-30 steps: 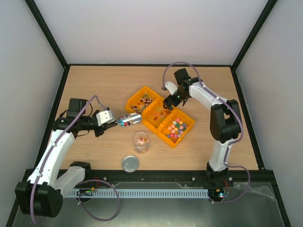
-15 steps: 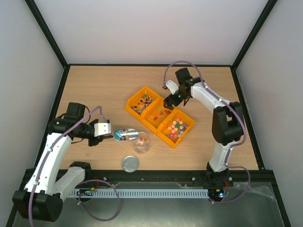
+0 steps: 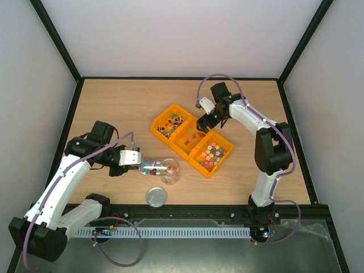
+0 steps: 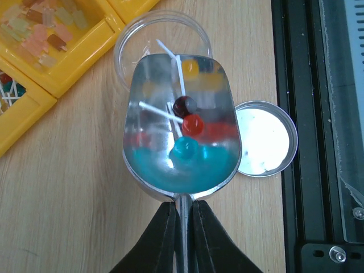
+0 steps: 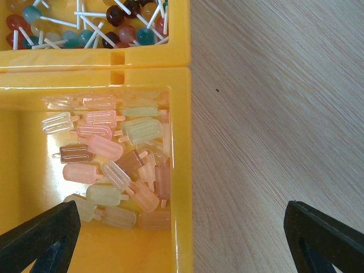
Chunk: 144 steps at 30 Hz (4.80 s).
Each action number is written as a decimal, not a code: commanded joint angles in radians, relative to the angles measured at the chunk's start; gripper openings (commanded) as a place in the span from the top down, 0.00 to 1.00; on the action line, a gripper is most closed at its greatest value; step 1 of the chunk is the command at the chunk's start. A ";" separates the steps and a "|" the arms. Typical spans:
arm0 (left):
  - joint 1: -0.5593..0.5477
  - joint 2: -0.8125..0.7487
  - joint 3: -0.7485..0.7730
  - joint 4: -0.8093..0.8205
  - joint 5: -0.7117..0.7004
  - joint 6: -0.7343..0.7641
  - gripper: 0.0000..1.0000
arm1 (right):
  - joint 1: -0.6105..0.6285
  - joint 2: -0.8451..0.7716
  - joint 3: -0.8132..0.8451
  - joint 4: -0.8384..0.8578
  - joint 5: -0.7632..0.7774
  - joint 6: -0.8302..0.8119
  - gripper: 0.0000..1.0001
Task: Pack the candies
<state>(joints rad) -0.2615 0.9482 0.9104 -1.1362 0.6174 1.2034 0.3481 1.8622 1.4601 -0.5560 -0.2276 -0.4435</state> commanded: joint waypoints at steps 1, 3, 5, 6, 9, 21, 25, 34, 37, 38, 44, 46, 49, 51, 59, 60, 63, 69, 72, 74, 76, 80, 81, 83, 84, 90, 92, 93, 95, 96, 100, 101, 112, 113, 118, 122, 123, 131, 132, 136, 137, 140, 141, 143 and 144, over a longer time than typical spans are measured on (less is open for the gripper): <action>-0.050 0.028 0.055 0.022 -0.055 -0.072 0.98 | -0.003 -0.029 -0.010 -0.030 -0.007 0.011 0.01; -0.071 0.050 0.068 0.027 -0.077 -0.101 0.98 | -0.003 -0.026 -0.010 -0.030 -0.007 0.011 0.01; -0.083 0.068 0.082 0.025 -0.094 -0.117 0.98 | -0.003 -0.024 -0.010 -0.031 -0.007 0.011 0.02; -0.091 0.076 0.088 0.026 -0.103 -0.126 0.98 | -0.003 -0.024 -0.010 -0.031 -0.008 0.009 0.01; -0.110 0.099 0.104 0.014 -0.127 -0.143 0.98 | -0.003 -0.024 -0.013 -0.034 -0.007 0.003 0.01; -0.181 0.137 0.182 -0.034 -0.209 -0.206 0.98 | -0.003 -0.006 -0.017 -0.036 0.010 0.017 0.05; -0.201 0.144 0.206 -0.055 -0.235 -0.219 0.98 | -0.004 0.009 -0.008 -0.038 0.020 0.033 0.09; -0.206 0.151 0.265 -0.040 -0.249 -0.319 0.98 | 0.000 0.053 0.015 -0.051 0.032 0.083 0.19; -0.206 0.185 0.313 0.023 -0.260 -0.412 0.98 | 0.007 0.066 0.017 -0.038 0.045 0.105 0.23; -0.206 0.209 0.332 0.035 -0.270 -0.448 0.98 | 0.011 0.067 0.017 -0.032 0.050 0.109 0.25; -0.208 0.416 0.505 0.008 -0.318 -0.654 0.98 | 0.041 0.064 -0.019 0.017 0.109 0.161 0.38; -0.211 0.485 0.572 -0.029 -0.318 -0.716 0.98 | 0.042 0.064 -0.027 0.024 0.111 0.191 0.43; -0.218 0.556 0.644 -0.060 -0.319 -0.768 0.98 | 0.042 0.060 -0.051 0.042 0.111 0.225 0.49; -0.232 0.591 0.684 -0.075 -0.338 -0.786 0.98 | 0.042 0.060 -0.055 0.046 0.111 0.246 0.55; -0.293 0.726 0.793 -0.129 -0.390 -0.863 0.98 | 0.042 0.054 -0.067 0.100 0.109 0.314 0.73; -0.305 0.739 0.803 -0.132 -0.401 -0.867 0.98 | 0.042 0.053 -0.067 0.106 0.108 0.319 0.75; -0.338 0.762 0.821 -0.130 -0.427 -0.874 0.98 | 0.043 0.056 -0.065 0.126 0.107 0.333 0.82; -0.391 0.830 0.877 -0.141 -0.474 -0.915 0.98 | 0.045 0.050 -0.067 0.152 0.108 0.379 0.94; -0.410 0.869 0.901 -0.139 -0.511 -0.923 0.98 | 0.045 0.043 -0.079 0.177 0.110 0.385 0.98; -0.418 0.894 0.911 -0.132 -0.554 -0.912 0.98 | 0.045 0.033 -0.095 0.200 0.101 0.374 0.99; -0.418 0.917 0.930 -0.127 -0.592 -0.898 0.98 | 0.046 0.022 -0.114 0.223 0.100 0.354 0.99; -0.418 0.982 1.000 -0.150 -0.635 -0.868 0.98 | 0.045 0.010 -0.126 0.241 0.126 0.330 0.99; -0.418 0.999 1.014 -0.155 -0.643 -0.867 0.98 | 0.045 0.009 -0.126 0.242 0.128 0.328 0.99; -0.419 1.024 1.031 -0.157 -0.658 -0.867 0.98 | 0.045 0.006 -0.126 0.245 0.128 0.331 0.99; -0.420 1.035 1.036 -0.157 -0.666 -0.866 0.98 | 0.045 0.003 -0.127 0.248 0.127 0.332 0.98; -0.429 1.073 1.051 -0.159 -0.726 -0.832 0.98 | 0.046 -0.008 -0.133 0.262 0.136 0.345 0.99; -0.431 1.078 1.052 -0.160 -0.738 -0.826 0.98 | 0.049 -0.012 -0.135 0.271 0.145 0.346 0.99; -0.433 1.082 1.052 -0.160 -0.744 -0.823 0.98 | 0.050 -0.015 -0.136 0.276 0.147 0.346 0.99; -0.438 1.095 1.053 -0.160 -0.758 -0.821 0.98 | 0.052 -0.017 -0.136 0.281 0.149 0.345 0.99; -0.442 1.103 1.054 -0.160 -0.763 -0.821 0.98 | 0.054 -0.018 -0.134 0.282 0.149 0.345 0.99; -0.457 1.127 1.060 -0.160 -0.769 -0.808 0.98 | 0.055 -0.017 -0.124 0.280 0.148 0.348 0.99; -0.458 1.134 1.063 -0.158 -0.773 -0.805 0.98 | 0.055 -0.016 -0.121 0.276 0.148 0.348 0.99; -0.459 1.222 1.087 -0.157 -0.739 -0.774 0.98 | 0.058 -0.010 -0.102 0.271 0.117 0.351 0.99; -0.457 1.233 1.087 -0.155 -0.735 -0.773 0.98 | 0.057 -0.009 -0.102 0.269 0.114 0.351 0.99; -0.440 1.244 1.052 -0.085 -0.671 -0.772 0.98 | 0.057 -0.016 -0.115 0.279 0.080 0.342 0.99; -0.423 1.210 0.952 0.032 -0.621 -0.781 0.98 | 0.058 -0.020 -0.122 0.287 0.057 0.342 0.99; -0.418 1.200 0.925 0.060 -0.606 -0.783 0.98 | 0.058 -0.020 -0.125 0.291 0.053 0.342 0.99; -0.389 1.134 0.736 0.320 -0.525 -0.830 0.98 | 0.057 -0.023 -0.148 0.316 -0.008 0.334 0.99; -0.384 1.131 0.723 0.344 -0.508 -0.838 0.98 | 0.057 -0.023 -0.149 0.319 -0.013 0.333 0.99; -0.371 1.118 0.657 0.450 -0.464 -0.865 0.98 | 0.057 -0.023 -0.156 0.323 -0.035 0.330 0.99; -0.371 1.112 0.641 0.476 -0.459 -0.870 0.98 | 0.057 -0.023 -0.158 0.323 -0.046 0.328 0.99; -0.371 1.104 0.605 0.539 -0.441 -0.887 0.98 | 0.057 -0.026 -0.166 0.330 -0.072 0.327 0.99; -0.370 1.101 0.595 0.559 -0.436 -0.891 0.98 | 0.058 -0.026 -0.167 0.330 -0.078 0.327 0.99; -0.369 1.090 0.567 0.599 -0.417 -0.887 0.98 | 0.057 -0.025 -0.170 0.331 -0.084 0.324 0.99; -0.369 1.074 0.548 0.630 -0.412 -0.880 0.98 | 0.058 -0.026 -0.169 0.328 -0.082 0.323 0.99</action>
<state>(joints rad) -0.6201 1.9694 1.5459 -0.6559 0.1547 0.3321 0.3668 1.8851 1.3041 -0.2501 -0.1562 -0.0902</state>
